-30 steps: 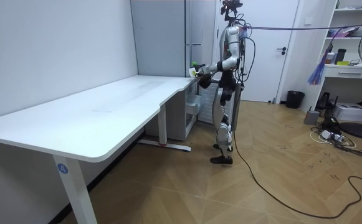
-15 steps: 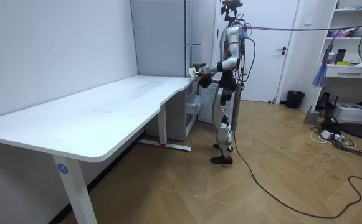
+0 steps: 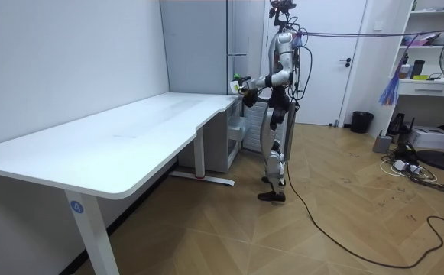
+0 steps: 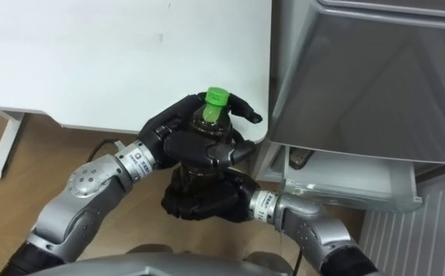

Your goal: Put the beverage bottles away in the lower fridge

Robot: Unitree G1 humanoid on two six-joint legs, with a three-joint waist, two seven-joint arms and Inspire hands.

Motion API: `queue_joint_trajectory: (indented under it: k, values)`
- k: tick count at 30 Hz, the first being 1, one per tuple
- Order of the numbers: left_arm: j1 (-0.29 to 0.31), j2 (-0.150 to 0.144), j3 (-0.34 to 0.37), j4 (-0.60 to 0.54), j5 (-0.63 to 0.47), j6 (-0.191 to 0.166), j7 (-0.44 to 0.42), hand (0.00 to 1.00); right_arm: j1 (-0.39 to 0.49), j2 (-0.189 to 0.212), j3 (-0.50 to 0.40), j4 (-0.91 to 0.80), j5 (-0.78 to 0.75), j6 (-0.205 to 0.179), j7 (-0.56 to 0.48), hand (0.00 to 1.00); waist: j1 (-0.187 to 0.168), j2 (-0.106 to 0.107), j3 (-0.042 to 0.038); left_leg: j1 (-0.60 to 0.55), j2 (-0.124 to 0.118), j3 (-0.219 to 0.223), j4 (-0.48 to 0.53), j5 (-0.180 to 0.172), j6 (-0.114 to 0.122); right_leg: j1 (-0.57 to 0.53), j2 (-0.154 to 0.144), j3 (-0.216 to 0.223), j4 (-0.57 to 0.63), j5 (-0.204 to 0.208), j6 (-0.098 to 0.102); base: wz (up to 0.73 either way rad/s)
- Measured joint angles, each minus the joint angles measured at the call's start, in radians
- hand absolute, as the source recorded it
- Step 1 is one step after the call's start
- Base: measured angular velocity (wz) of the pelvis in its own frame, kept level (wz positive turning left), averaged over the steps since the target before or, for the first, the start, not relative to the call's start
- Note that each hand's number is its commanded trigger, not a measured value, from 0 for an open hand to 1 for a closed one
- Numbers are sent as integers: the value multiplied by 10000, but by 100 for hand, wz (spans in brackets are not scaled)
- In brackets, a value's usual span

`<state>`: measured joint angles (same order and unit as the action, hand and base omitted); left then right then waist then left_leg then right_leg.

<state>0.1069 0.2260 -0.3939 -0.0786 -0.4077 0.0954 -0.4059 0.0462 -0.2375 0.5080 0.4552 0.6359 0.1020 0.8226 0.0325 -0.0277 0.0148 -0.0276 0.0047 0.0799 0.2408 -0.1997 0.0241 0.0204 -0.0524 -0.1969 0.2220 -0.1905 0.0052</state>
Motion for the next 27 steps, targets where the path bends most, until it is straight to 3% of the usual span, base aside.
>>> queue_joint_trajectory:
  k: [7, 8, 13, 27]
  values:
    - [0, 3, 103, -345, 76, 23, 42, 0, 62, 77, -311, -54, -87, -161, 229, 100, 20, 69, -36, 30, 1, 0, 16, 0, 0, 14, 15, 10, 7, 2, -3, 0]
    - [0, 0, 144, -447, 75, 65, 42, 100, 70, 98, -391, -71, -87, -176, 301, 100, 21, 99, -53, 30, 2, -1, 21, 0, 0, 20, 17, -2, 10, 3, -4, 0]
    - [2, -1, 365, -969, 75, 82, 42, 100, 150, 207, -633, -455, -71, -265, 388, 100, 33, 196, -83, 64, 7, -3, 25, 0, 0, 50, 14, 14, 8, 3, -5, 0]
    - [2, -9, 557, -1314, 58, 83, 42, 100, 221, 438, -935, -668, -67, -250, 612, 100, 32, 212, -44, 189, 6, -7, -30, -2, -1, 156, 6, -3, -8, 2, -4, 0]
